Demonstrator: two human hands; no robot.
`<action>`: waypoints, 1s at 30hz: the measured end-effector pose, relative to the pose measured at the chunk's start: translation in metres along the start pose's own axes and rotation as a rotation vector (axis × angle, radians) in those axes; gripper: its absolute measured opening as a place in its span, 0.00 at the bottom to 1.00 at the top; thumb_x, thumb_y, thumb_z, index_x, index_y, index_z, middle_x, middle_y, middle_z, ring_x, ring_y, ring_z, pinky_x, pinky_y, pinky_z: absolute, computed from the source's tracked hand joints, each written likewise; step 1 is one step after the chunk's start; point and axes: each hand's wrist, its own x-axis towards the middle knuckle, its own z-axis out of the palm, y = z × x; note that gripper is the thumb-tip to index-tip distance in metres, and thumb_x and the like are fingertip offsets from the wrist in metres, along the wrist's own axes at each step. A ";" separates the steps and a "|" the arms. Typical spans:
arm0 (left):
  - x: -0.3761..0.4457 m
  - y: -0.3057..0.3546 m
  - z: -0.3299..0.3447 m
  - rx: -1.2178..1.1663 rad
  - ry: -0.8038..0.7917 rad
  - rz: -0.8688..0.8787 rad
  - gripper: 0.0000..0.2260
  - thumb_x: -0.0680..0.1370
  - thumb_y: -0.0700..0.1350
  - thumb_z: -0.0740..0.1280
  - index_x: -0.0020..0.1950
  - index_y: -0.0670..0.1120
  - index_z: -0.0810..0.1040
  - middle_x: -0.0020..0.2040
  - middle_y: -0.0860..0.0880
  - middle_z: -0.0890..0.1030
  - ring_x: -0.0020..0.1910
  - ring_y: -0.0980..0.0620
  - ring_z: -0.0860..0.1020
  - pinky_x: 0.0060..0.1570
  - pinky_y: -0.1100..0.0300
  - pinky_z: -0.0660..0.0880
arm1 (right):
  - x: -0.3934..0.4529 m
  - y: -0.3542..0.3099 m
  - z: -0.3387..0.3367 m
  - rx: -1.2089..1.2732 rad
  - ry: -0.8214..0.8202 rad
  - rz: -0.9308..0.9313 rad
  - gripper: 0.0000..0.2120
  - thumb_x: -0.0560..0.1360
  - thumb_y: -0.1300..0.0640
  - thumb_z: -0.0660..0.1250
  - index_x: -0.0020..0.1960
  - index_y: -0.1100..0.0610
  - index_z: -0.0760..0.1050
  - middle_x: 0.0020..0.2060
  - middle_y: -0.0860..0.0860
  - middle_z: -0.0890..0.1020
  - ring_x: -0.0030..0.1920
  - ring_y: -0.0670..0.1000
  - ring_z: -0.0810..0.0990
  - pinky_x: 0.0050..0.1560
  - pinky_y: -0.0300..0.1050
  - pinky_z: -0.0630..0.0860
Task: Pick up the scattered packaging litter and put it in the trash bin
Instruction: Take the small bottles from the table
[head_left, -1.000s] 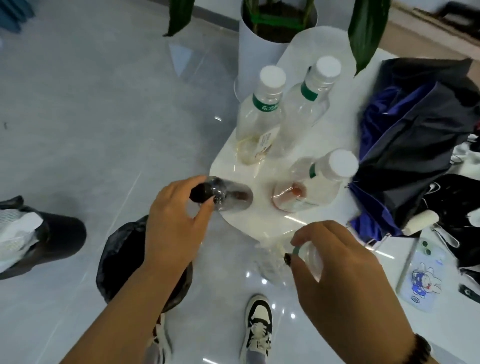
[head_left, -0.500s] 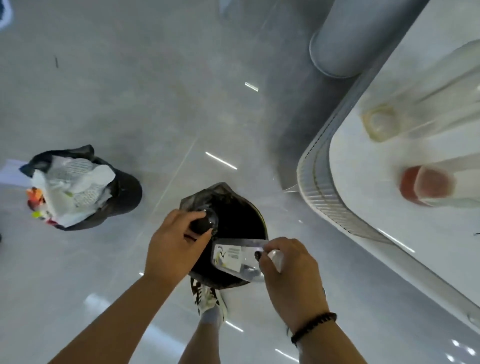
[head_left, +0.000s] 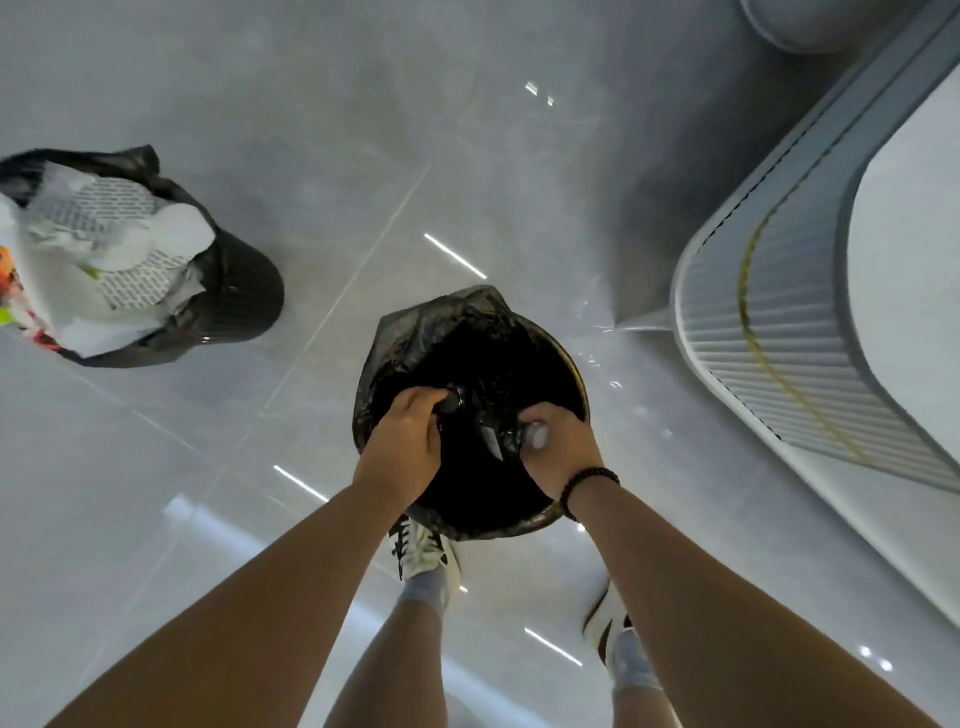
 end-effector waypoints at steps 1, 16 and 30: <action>-0.001 0.005 -0.001 -0.008 -0.002 -0.009 0.19 0.77 0.35 0.61 0.68 0.43 0.71 0.66 0.43 0.72 0.55 0.46 0.80 0.55 0.49 0.78 | 0.000 0.002 -0.005 0.002 0.012 -0.003 0.17 0.73 0.63 0.63 0.61 0.53 0.74 0.60 0.51 0.77 0.57 0.53 0.77 0.59 0.43 0.75; -0.015 0.242 -0.054 -0.105 0.094 0.229 0.17 0.79 0.37 0.59 0.66 0.50 0.72 0.60 0.55 0.75 0.60 0.56 0.75 0.64 0.57 0.72 | -0.154 -0.018 -0.209 0.457 0.374 -0.377 0.12 0.74 0.63 0.66 0.50 0.46 0.74 0.48 0.43 0.81 0.45 0.38 0.79 0.43 0.23 0.71; -0.024 0.525 -0.059 -0.150 0.351 0.728 0.37 0.74 0.45 0.70 0.77 0.47 0.52 0.76 0.45 0.56 0.74 0.48 0.55 0.71 0.58 0.55 | -0.285 0.038 -0.402 0.274 1.108 -0.778 0.14 0.73 0.65 0.66 0.58 0.54 0.75 0.54 0.46 0.77 0.57 0.43 0.75 0.58 0.33 0.72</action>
